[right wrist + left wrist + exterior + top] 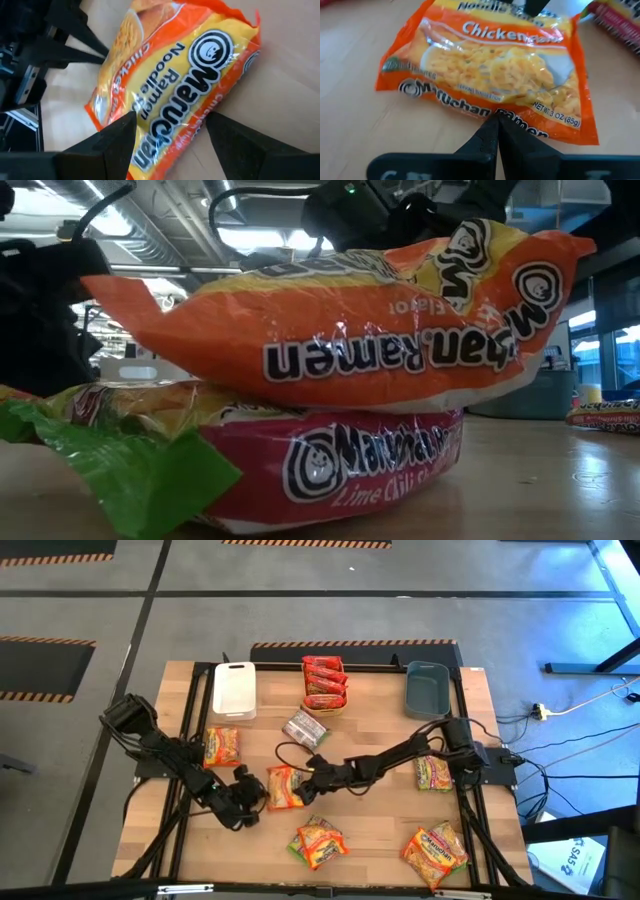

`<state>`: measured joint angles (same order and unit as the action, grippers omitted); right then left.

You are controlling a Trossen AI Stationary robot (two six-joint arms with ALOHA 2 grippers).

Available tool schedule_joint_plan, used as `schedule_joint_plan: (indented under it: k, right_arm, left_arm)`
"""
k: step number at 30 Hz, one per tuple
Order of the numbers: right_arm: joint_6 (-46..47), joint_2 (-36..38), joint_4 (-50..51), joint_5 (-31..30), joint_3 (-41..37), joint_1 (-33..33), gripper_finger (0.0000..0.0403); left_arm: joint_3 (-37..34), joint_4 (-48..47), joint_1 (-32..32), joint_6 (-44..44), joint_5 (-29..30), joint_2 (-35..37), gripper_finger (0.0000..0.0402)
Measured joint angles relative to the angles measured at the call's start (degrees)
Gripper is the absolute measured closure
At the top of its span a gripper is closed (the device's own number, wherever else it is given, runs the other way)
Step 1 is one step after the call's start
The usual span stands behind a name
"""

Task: Sort Maruchan noodles
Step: Put the light orange noodle pack into the white bin

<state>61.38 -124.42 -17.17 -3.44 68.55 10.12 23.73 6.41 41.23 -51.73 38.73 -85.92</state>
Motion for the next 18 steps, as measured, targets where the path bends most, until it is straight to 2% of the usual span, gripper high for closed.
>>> schedule_joint_plan:
  k: [7, 18]
  right_arm:
    - [0.2, -2.0, -0.2, 0.4, 3.0, 0.0, 0.0155]
    - [-16.3, -2.7, -2.3, 5.3, 7.9, 0.0, 0.0155]
  left_arm:
    - [0.0, 2.8, -0.9, 1.5, 0.8, 0.0, 0.0395]
    - [0.0, 3.3, -1.6, 2.4, -1.8, 0.0, 0.0395]
